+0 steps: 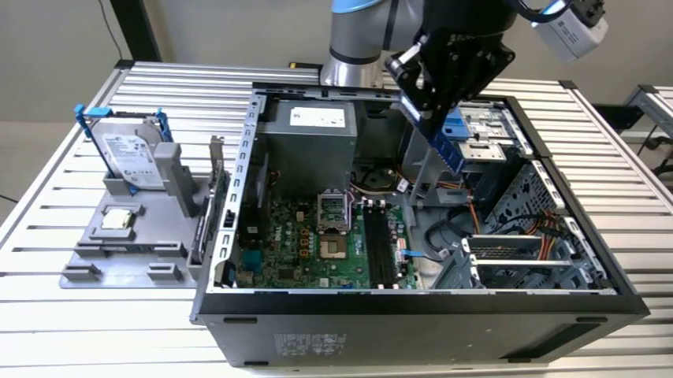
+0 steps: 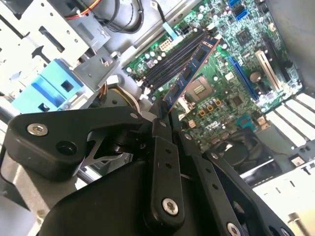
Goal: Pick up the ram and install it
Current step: 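Pick up the ram and move it above insertion slot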
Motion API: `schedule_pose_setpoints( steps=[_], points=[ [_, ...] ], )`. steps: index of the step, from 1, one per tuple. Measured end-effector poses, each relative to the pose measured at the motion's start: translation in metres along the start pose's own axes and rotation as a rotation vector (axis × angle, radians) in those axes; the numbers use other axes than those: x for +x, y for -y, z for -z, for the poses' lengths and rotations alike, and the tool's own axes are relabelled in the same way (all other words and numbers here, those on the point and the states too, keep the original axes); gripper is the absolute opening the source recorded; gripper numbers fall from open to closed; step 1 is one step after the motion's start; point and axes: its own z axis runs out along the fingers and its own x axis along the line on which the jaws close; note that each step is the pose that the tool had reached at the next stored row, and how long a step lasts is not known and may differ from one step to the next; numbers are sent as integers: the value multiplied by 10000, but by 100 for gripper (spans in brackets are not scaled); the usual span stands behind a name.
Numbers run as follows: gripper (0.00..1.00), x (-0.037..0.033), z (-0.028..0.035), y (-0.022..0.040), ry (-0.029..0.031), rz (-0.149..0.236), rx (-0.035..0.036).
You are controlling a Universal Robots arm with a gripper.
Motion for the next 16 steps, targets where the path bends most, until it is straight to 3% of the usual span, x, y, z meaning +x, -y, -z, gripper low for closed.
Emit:
schedule_pose_setpoints(
  steps=[7,16],
  points=[
    [0,1,0,1,-9,-831,32],
    [0,2,0,4,-146,-1780,34]
  ],
)
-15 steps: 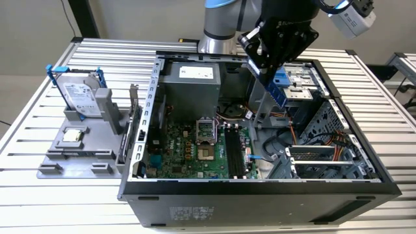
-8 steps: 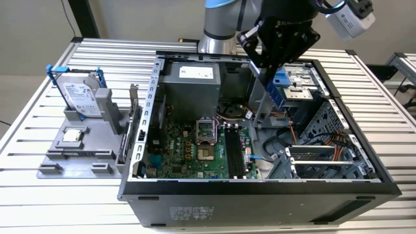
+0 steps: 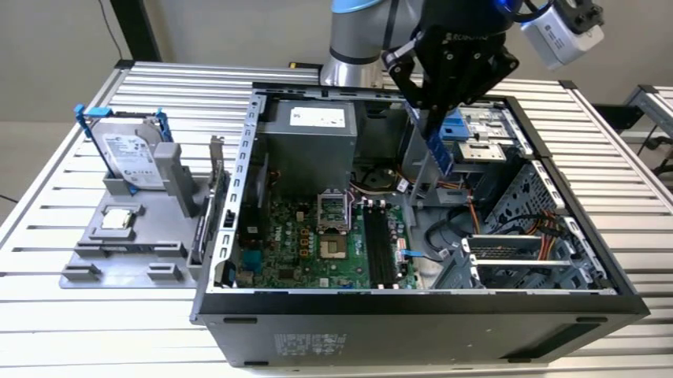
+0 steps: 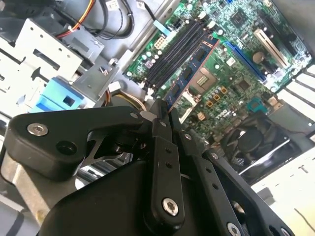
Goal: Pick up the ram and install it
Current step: 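Pick up the ram and move it above insertion slot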
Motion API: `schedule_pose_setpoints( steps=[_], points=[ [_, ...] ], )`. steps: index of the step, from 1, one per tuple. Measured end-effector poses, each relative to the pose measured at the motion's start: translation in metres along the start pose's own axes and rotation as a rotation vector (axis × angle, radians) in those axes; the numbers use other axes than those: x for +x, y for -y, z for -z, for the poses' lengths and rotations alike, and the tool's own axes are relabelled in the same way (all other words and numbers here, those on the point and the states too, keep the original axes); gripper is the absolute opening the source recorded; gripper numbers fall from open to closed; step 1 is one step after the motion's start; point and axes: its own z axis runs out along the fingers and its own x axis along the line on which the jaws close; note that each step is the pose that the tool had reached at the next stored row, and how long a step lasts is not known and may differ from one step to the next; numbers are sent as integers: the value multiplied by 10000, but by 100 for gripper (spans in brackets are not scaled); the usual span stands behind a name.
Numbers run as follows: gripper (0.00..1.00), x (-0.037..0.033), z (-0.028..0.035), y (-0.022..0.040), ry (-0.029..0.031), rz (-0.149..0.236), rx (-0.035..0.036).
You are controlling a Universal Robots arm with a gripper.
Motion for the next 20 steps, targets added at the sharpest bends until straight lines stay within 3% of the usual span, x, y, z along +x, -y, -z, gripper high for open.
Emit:
schedule_pose_setpoints(
  steps=[6,16,20],
  points=[
    [0,0,-1,1,-88,-680,5],
    [0,0,-10,2,-153,-1975,28],
    [0,1,-11,3,-174,-2094,31]
  ],
)
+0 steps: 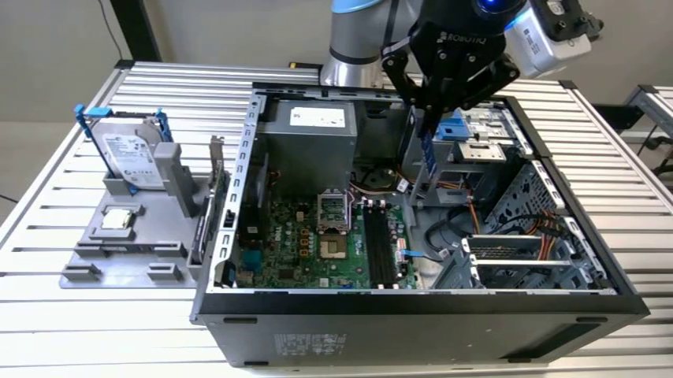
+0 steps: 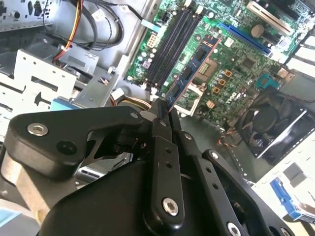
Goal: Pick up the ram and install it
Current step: 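Pick up the ram and move it above insertion slot, then insert the ram into the slot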
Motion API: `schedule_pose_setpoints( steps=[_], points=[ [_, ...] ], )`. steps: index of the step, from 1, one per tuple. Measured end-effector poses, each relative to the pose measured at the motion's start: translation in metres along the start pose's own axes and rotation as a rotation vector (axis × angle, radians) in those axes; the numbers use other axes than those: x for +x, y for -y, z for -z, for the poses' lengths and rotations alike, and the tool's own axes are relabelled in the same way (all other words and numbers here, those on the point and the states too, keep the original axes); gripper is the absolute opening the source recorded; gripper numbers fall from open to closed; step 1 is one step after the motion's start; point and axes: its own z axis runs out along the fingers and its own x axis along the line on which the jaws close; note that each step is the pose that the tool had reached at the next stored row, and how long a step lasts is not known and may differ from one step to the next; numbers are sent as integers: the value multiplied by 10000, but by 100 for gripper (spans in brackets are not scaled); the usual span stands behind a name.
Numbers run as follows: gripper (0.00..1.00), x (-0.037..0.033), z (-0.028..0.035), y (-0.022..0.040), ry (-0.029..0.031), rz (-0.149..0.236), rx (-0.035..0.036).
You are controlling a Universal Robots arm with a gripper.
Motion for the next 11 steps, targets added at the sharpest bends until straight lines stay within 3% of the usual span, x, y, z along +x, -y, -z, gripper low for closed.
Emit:
schedule_pose_setpoints(
  steps=[7,11],
  points=[
    [0,0,-4,0,0,-18,-2],
    [0,-2,-66,1,-1,-22,-1]
  ],
)
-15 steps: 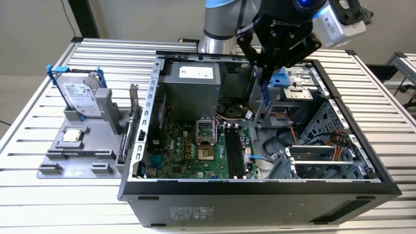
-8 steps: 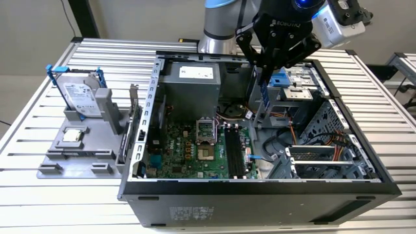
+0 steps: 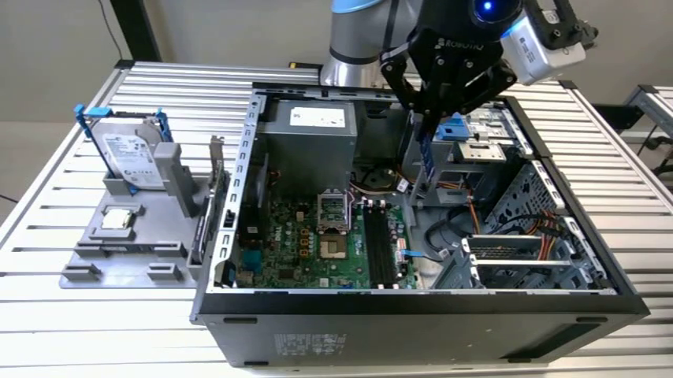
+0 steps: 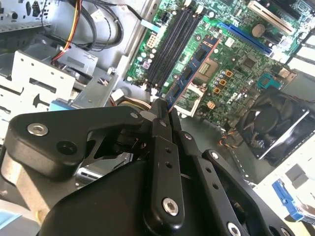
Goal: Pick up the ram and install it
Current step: 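Insert the ram into the slot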
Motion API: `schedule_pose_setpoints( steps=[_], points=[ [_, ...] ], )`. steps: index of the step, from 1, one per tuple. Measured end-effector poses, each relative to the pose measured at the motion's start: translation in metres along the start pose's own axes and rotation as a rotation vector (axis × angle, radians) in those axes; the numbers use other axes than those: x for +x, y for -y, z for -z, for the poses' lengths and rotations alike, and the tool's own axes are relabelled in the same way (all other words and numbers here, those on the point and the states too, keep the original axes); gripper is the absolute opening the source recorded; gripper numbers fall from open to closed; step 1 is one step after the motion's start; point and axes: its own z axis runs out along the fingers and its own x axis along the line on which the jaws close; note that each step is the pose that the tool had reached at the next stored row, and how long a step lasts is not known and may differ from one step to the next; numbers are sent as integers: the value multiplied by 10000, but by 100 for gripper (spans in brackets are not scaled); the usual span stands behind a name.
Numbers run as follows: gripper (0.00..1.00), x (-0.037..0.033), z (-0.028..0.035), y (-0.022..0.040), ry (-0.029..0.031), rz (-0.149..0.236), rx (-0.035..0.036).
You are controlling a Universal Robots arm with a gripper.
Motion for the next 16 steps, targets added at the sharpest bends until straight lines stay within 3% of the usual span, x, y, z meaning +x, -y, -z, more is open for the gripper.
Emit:
schedule_pose_setpoints(
  steps=[8,16],
  points=[
    [0,-66,-147,-4,0,0,1],
    [0,-67,-161,-4,7,0,1]
  ],
)
